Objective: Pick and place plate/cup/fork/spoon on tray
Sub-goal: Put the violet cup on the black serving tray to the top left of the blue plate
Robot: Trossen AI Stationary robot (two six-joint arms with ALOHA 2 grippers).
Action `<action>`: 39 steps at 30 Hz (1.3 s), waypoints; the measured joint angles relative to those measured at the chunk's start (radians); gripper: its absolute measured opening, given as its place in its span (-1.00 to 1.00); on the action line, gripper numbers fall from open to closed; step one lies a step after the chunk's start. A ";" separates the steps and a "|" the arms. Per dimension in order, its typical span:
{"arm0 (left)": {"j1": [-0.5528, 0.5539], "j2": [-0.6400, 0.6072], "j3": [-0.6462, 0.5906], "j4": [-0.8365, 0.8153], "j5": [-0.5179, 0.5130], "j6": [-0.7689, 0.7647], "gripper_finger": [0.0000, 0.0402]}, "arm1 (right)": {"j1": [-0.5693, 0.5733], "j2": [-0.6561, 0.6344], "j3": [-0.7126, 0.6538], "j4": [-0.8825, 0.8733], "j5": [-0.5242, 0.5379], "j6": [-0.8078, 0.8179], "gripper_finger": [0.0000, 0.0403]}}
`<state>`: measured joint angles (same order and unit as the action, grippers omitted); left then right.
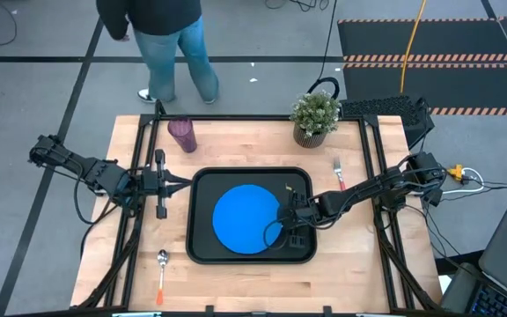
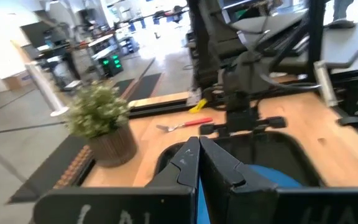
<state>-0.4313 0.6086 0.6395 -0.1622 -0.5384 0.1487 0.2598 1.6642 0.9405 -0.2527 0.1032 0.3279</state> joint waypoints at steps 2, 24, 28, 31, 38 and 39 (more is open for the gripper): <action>0.000 0.000 0.000 -0.009 -0.047 0.000 -0.95 | -0.003 0.000 0.000 -0.023 0.000 0.000 -0.22; 0.097 0.059 0.000 -0.156 -0.484 -0.194 -0.95 | -0.006 -0.185 -0.029 0.001 0.414 -0.135 -0.22; 0.111 0.091 0.001 -0.147 -0.481 -0.210 -0.83 | -0.006 -0.225 -0.139 0.365 0.393 -0.289 -0.22; 0.119 0.116 0.027 -0.155 -0.482 -0.237 -0.66 | -0.006 -0.256 -0.238 0.587 0.310 -0.359 -0.22; 0.122 0.196 0.082 -0.186 -0.453 -0.242 -0.49 | -0.002 -0.389 -0.451 0.758 0.236 -0.318 -0.22; 0.128 0.209 0.089 -0.185 -0.460 -0.232 -0.49 | -0.002 -0.412 -0.474 0.763 0.235 -0.316 -0.22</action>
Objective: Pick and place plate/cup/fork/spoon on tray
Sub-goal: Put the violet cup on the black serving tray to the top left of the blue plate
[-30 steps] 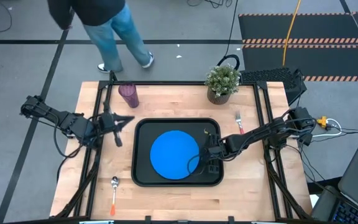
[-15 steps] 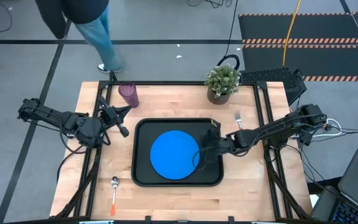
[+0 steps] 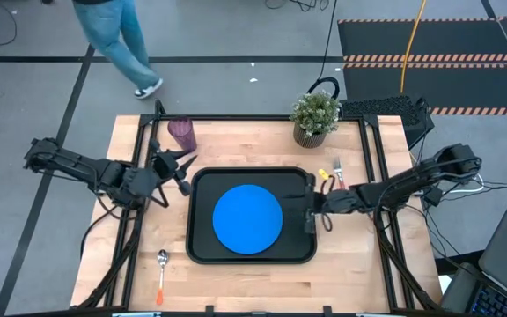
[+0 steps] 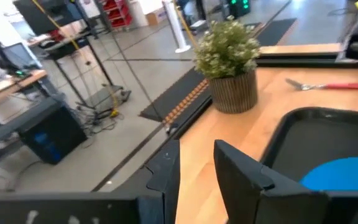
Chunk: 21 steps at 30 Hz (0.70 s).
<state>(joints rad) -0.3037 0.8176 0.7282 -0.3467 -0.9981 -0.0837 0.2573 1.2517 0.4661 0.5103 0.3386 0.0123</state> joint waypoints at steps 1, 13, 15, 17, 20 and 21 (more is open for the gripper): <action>0.008 0.012 0.005 0.000 -0.002 0.010 -0.48 | 0.000 -0.021 -0.020 0.017 0.000 -0.001 -0.22; 0.283 0.216 0.328 -0.499 0.273 -0.111 -0.48 | 0.041 -0.201 -0.231 0.286 -0.030 -0.034 -0.22; 0.335 0.259 0.395 -0.631 0.300 -0.120 -0.48 | 0.049 -0.215 -0.233 0.286 -0.029 -0.055 -0.22; 0.395 0.298 0.453 -0.727 0.345 -0.120 -0.48 | 0.053 -0.217 -0.233 0.289 -0.029 -0.079 -0.22; 0.500 0.348 0.509 -0.840 0.462 -0.110 -0.48 | 0.053 -0.217 -0.233 0.284 -0.030 -0.094 -0.22; 0.538 0.358 0.517 -0.864 0.500 -0.106 -0.48 | 0.053 -0.217 -0.233 0.280 -0.030 -0.097 -0.22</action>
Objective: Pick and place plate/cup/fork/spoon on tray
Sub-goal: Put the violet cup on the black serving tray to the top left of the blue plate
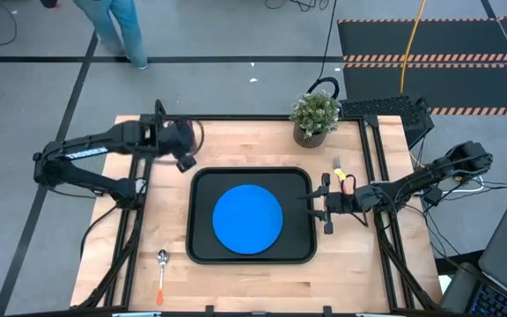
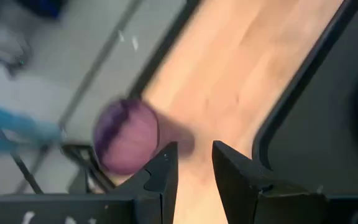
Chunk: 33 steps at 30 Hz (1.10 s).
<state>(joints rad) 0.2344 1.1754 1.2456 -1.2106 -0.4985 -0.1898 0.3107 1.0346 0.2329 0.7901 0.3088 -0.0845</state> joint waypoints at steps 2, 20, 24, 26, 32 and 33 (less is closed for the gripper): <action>0.078 0.016 0.006 -0.040 0.072 0.021 -0.48 | 0.000 0.000 0.000 -0.019 0.000 -0.006 -0.22; 0.536 0.162 0.007 -0.024 0.424 0.099 -0.48 | -0.033 0.000 0.001 -0.056 0.000 -0.084 -0.22; 0.522 0.226 0.007 -0.023 0.423 0.108 -0.48 | -0.045 0.000 0.001 -0.070 0.000 -0.063 -0.22; 0.522 0.248 0.007 -0.022 0.422 0.121 -0.48 | -0.048 0.000 0.001 -0.071 0.000 -0.053 -0.22; 0.523 0.277 0.007 -0.014 0.395 0.139 -0.48 | -0.048 0.000 0.001 -0.103 0.000 -0.032 -0.22; 0.523 0.278 0.007 -0.016 0.395 0.145 -0.48 | -0.048 0.000 0.001 -0.105 0.000 -0.029 -0.22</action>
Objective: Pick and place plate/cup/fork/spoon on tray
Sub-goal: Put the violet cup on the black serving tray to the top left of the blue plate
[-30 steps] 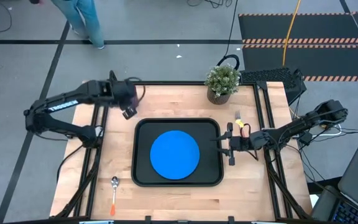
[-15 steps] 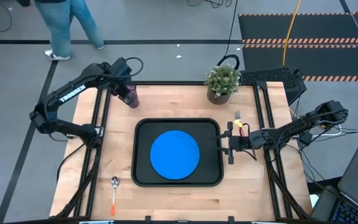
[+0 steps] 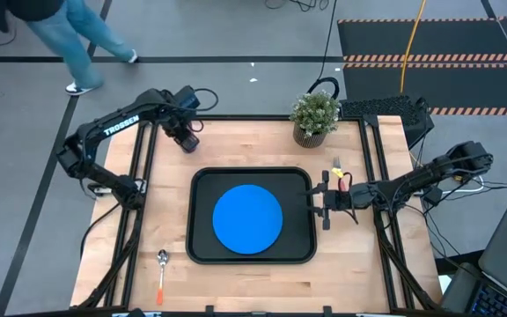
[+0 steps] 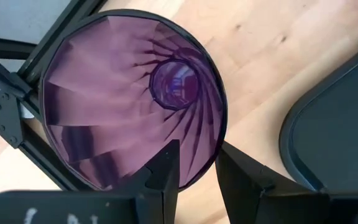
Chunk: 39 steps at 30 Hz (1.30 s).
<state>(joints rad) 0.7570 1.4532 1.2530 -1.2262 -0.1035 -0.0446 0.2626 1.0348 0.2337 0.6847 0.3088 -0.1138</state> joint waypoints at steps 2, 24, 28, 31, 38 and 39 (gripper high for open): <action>-0.001 0.000 0.000 0.000 0.016 0.015 -0.48 | 0.000 0.000 0.000 -0.001 0.000 0.010 -0.22; -0.015 0.001 0.136 -0.134 0.001 -0.020 -0.96 | -0.002 0.000 0.000 -0.013 0.002 0.003 -0.22; -0.063 0.000 0.263 -0.218 0.001 -0.084 -0.96 | -0.002 0.000 0.000 -0.023 0.002 0.003 -0.22; -0.127 0.000 0.327 -0.293 0.003 -0.150 -0.96 | -0.002 0.000 0.000 -0.039 0.003 0.012 -0.22; -0.323 0.000 0.357 -0.324 0.081 -0.319 -0.96 | -0.002 0.000 0.000 -0.039 0.003 0.023 -0.22; -0.352 0.001 0.357 -0.324 0.081 -0.340 -0.96 | -0.002 0.000 0.000 -0.039 0.003 0.023 -0.22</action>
<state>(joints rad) 0.4049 1.4541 1.6104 -1.5502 -0.0227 -0.3845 0.2607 1.0348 0.2337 0.6457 0.3121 -0.0910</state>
